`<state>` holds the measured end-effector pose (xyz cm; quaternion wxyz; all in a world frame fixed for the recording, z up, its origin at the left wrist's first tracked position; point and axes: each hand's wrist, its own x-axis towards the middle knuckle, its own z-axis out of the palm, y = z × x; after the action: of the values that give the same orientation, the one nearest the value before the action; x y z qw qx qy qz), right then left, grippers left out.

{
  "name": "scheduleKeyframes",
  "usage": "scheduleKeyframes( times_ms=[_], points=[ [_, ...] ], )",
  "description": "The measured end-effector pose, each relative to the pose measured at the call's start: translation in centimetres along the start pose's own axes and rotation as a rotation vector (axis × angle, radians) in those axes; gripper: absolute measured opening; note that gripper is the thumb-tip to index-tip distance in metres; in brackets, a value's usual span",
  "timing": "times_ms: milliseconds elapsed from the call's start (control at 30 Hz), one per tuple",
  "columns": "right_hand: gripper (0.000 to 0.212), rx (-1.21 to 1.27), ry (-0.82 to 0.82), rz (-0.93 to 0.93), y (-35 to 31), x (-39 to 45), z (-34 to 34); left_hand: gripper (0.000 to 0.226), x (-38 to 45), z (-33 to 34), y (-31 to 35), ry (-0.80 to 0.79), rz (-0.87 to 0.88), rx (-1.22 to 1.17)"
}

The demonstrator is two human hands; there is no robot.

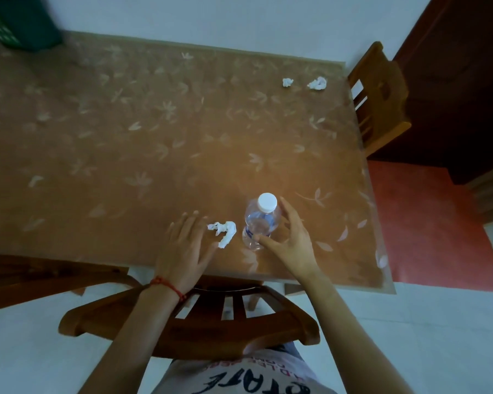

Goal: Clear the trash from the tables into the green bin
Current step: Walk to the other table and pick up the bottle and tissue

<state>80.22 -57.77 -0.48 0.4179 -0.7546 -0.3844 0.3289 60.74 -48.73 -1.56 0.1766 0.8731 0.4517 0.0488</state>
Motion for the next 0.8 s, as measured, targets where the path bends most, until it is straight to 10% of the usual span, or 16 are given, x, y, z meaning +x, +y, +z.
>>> scheduleKeyframes(
  times_ms=[400,667,800],
  points=[
    [0.076,0.086,0.001,0.042,0.2,1.0,-0.4,0.074,0.5,1.4,-0.4,-0.100,-0.123,-0.164],
    [0.057,0.140,0.013,0.159,1.6,0.6,-2.0,0.022,3.6,1.5,1.6,-0.309,-0.467,-0.350],
    [0.052,0.170,0.066,0.204,2.4,0.2,-3.0,0.057,5.7,3.3,1.2,-0.280,-0.467,-0.553]
  ],
)
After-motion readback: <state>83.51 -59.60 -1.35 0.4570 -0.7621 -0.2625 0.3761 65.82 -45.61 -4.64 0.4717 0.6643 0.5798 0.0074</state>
